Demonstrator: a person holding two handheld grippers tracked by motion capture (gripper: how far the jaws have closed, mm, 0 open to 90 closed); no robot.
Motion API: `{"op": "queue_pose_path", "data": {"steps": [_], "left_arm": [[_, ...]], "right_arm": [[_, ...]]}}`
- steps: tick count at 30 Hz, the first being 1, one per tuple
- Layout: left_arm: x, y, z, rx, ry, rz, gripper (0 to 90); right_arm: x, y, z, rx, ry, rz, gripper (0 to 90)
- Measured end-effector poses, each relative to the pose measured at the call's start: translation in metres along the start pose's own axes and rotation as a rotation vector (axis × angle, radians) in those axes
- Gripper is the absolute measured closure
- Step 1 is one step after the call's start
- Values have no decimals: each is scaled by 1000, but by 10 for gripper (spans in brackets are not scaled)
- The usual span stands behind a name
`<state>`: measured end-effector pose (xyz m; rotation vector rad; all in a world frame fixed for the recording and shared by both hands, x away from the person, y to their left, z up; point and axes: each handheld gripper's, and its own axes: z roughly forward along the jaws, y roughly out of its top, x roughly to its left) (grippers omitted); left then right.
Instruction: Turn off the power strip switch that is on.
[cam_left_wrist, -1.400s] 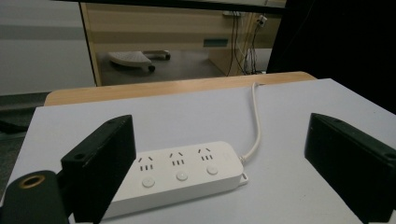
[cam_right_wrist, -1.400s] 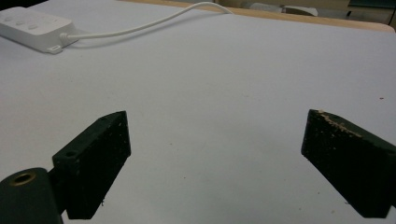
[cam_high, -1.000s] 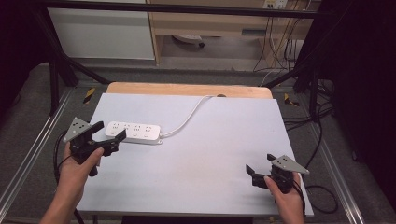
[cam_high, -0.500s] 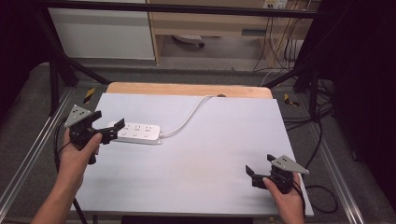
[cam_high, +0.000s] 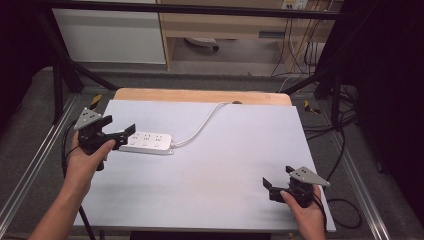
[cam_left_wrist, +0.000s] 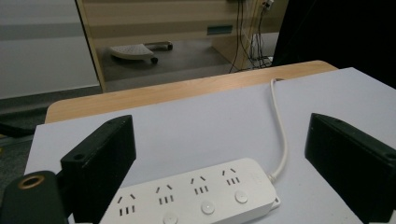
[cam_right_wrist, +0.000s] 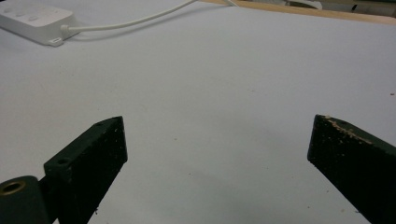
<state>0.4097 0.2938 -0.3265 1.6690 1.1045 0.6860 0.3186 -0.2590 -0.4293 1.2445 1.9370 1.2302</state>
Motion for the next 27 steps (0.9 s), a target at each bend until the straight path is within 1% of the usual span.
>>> {"op": "queue_pose_path", "data": {"steps": [2, 4, 8, 11, 17, 20, 21, 23, 25, 27], "left_arm": [[2, -1, 2, 5, 3, 3, 104], [5, -3, 5, 11, 2, -3, 110], [7, -7, 11, 20, 5, -8, 159], [7, -11, 16, 34, 3, 1, 203], [5, -19, 27, 52, 10, 8, 264], [4, -21, 30, 59, 7, 11, 316], [5, -23, 32, 60, -4, -3, 327], [4, -24, 34, 76, -15, -7, 358], [4, -26, 37, 80, -18, -6, 399], [4, -28, 38, 71, -11, -8, 444]], "right_arm": [[1, 0, 0, -2, 0, -4, 54], [1, 1, 0, -6, 2, -2, 54], [1, 1, 0, -8, -1, -2, 56], [1, 1, 0, -5, -6, -5, 56], [1, 1, 0, -2, 1, 0, 54], [1, 1, 0, 0, 2, -3, 54], [1, 0, 1, 5, 3, -2, 53], [1, 0, 1, 6, 4, -4, 53], [1, 0, 1, 7, 4, -5, 53], [2, 0, 2, 10, 3, -5, 53]]}}
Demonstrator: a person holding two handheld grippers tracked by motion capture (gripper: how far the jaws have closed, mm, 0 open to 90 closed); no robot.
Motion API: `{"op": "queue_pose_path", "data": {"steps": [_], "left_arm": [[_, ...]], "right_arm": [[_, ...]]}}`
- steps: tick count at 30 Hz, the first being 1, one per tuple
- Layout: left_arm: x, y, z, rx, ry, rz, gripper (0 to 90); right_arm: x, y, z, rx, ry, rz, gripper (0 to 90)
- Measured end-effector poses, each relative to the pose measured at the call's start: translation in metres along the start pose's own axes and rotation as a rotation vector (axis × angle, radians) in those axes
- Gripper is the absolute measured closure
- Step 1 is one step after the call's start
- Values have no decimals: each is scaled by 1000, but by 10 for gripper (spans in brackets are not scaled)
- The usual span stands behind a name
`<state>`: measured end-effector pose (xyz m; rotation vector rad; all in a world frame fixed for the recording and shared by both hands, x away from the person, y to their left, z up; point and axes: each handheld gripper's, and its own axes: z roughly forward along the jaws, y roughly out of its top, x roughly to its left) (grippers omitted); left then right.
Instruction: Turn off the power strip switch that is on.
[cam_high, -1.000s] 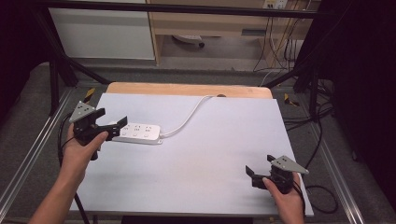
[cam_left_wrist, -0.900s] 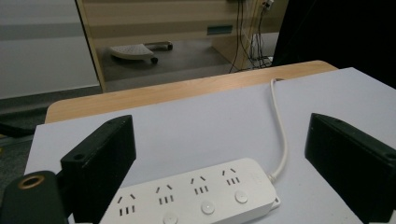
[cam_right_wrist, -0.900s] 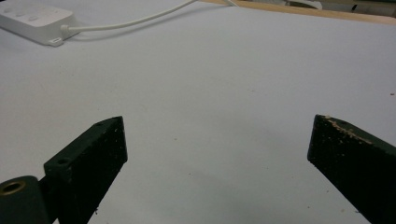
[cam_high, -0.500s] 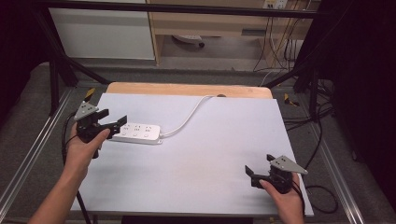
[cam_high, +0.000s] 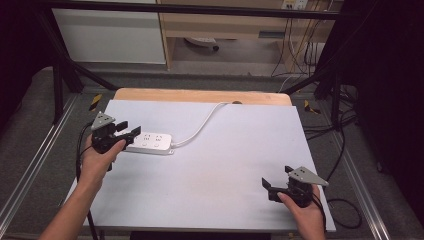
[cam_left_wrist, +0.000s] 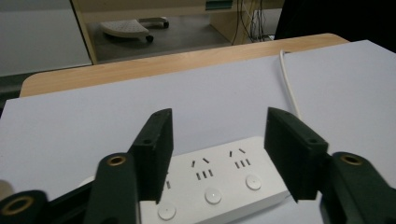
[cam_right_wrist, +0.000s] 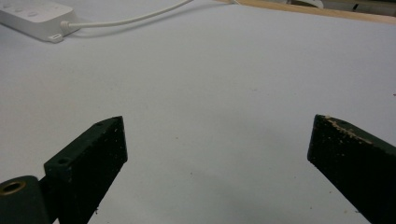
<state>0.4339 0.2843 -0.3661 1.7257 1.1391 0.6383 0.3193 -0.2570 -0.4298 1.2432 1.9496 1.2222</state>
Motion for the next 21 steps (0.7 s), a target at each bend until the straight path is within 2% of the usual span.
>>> {"op": "queue_pose_path", "data": {"steps": [9, 12, 15, 21], "left_arm": [[0, -6, 8, -10, 2, -4, 606], [3, -8, 12, -2, 0, -20, 666], [3, -8, 14, -4, -5, 18, 745], [4, -12, 19, 21, -15, 34, 811]], "right_arm": [[0, 0, 1, 11, 3, 0, 52], [0, 1, 4, 15, 8, -18, 53], [1, 2, 8, 24, 18, -32, 50], [5, 2, 8, 39, 10, -61, 46]]}}
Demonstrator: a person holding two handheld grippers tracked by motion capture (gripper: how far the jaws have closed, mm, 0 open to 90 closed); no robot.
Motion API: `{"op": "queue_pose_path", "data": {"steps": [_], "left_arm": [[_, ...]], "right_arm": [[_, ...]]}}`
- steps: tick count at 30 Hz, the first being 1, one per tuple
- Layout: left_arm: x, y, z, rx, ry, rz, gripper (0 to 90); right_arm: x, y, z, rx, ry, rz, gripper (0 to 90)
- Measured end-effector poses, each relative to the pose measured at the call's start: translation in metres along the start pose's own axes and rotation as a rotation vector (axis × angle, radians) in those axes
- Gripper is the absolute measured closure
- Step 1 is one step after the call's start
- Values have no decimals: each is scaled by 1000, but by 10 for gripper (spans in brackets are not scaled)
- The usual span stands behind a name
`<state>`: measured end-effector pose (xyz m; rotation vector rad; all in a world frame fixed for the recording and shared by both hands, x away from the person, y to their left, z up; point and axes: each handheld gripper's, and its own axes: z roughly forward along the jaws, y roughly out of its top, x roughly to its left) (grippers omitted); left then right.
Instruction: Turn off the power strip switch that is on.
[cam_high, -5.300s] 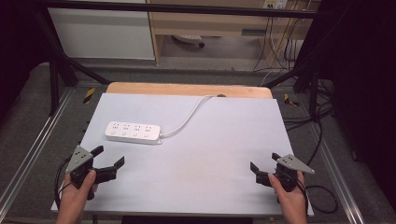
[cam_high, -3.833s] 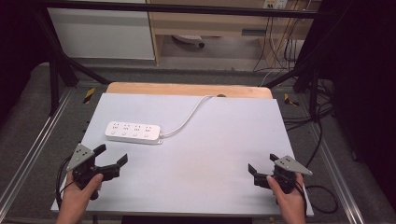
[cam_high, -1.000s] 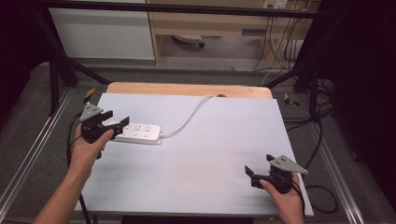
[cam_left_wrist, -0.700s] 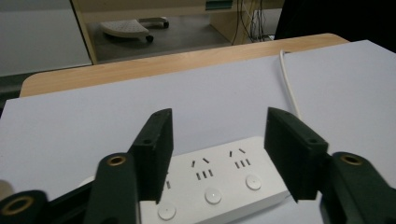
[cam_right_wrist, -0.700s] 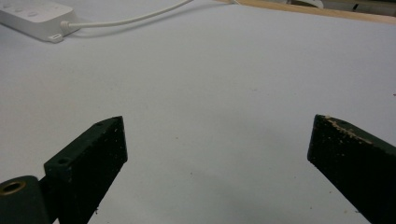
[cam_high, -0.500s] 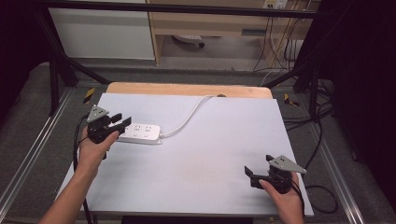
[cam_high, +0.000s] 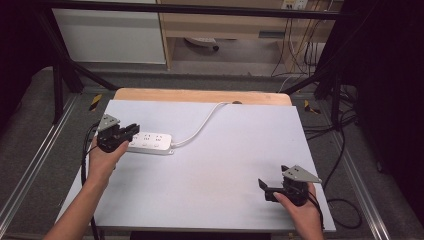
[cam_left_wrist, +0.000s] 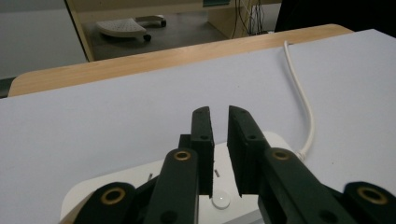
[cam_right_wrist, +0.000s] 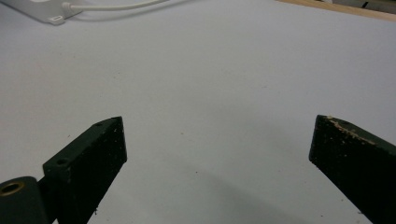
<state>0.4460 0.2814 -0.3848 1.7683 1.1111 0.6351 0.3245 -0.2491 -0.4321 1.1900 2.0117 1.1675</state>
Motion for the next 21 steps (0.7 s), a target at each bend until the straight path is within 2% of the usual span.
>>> {"op": "queue_pose_path", "data": {"steps": [3, 7, 14, 21], "left_arm": [[1, -1, 2, 16, -3, -6, 854], [2, -3, 3, 7, 8, -21, 900], [1, -6, 7, 14, 7, -44, 900], [4, -9, 12, 45, 6, -47, 900]], "right_arm": [[-1, 0, -1, -3, -2, 4, 45], [-1, 0, -2, -5, -2, 2, 45], [-1, 0, -2, -4, -2, 3, 44], [-1, 0, -2, -4, -1, 4, 44]]}}
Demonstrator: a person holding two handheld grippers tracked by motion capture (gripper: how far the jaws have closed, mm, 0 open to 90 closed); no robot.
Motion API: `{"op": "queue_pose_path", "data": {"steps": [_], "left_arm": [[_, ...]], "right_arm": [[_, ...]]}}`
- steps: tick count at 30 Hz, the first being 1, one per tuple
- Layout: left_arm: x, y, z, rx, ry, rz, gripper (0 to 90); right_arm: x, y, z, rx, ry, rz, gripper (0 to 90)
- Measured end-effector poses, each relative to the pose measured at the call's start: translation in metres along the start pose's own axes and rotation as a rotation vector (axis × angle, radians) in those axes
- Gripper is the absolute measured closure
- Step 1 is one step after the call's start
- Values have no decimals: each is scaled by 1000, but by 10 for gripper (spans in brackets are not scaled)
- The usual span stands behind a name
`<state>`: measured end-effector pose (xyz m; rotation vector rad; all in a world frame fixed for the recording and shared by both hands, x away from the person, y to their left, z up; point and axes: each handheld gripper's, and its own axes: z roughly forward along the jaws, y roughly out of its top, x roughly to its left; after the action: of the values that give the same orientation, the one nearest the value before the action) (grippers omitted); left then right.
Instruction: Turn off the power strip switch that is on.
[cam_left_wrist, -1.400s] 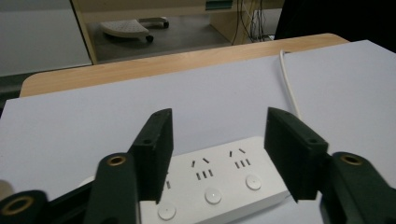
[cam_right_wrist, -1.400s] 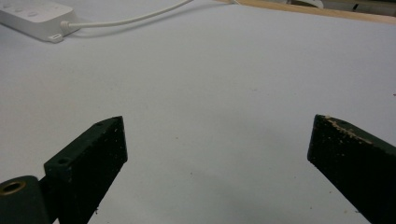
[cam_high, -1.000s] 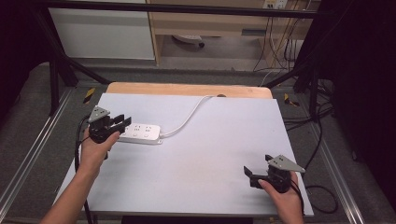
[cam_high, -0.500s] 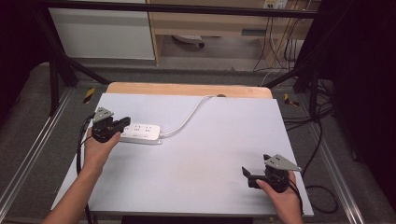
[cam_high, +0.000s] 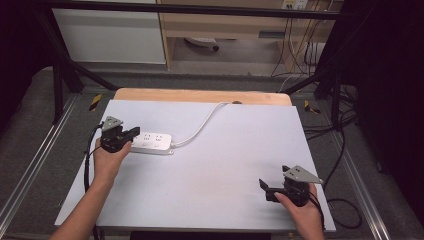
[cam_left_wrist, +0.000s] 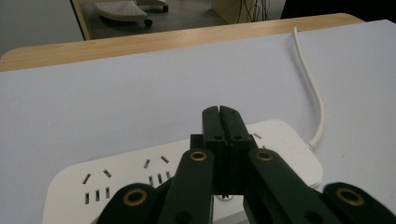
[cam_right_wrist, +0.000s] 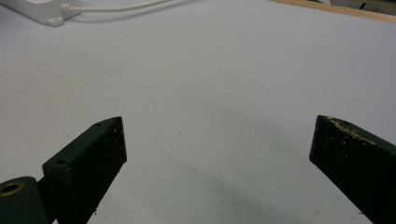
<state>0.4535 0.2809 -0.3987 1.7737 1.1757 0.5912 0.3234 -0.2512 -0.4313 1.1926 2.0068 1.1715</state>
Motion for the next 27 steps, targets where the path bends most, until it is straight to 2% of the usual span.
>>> {"op": "queue_pose_path", "data": {"steps": [5, 12, 20, 23, 27], "left_arm": [[1, -3, 4, 13, 1, -11, 900], [-2, -4, 7, 27, -3, 12, 900], [-2, -9, 12, 49, -10, 15, 900], [-2, -11, 15, 63, -10, 36, 900], [0, -12, 16, 65, -9, 32, 900]], "right_arm": [[-1, 0, 0, -1, -1, 3, 39], [0, 0, 0, 1, -2, 5, 37], [-1, -1, 1, 4, -2, 11, 37], [-1, -1, 1, 6, 0, 12, 37], [-1, -1, 0, 7, 0, 13, 37]]}}
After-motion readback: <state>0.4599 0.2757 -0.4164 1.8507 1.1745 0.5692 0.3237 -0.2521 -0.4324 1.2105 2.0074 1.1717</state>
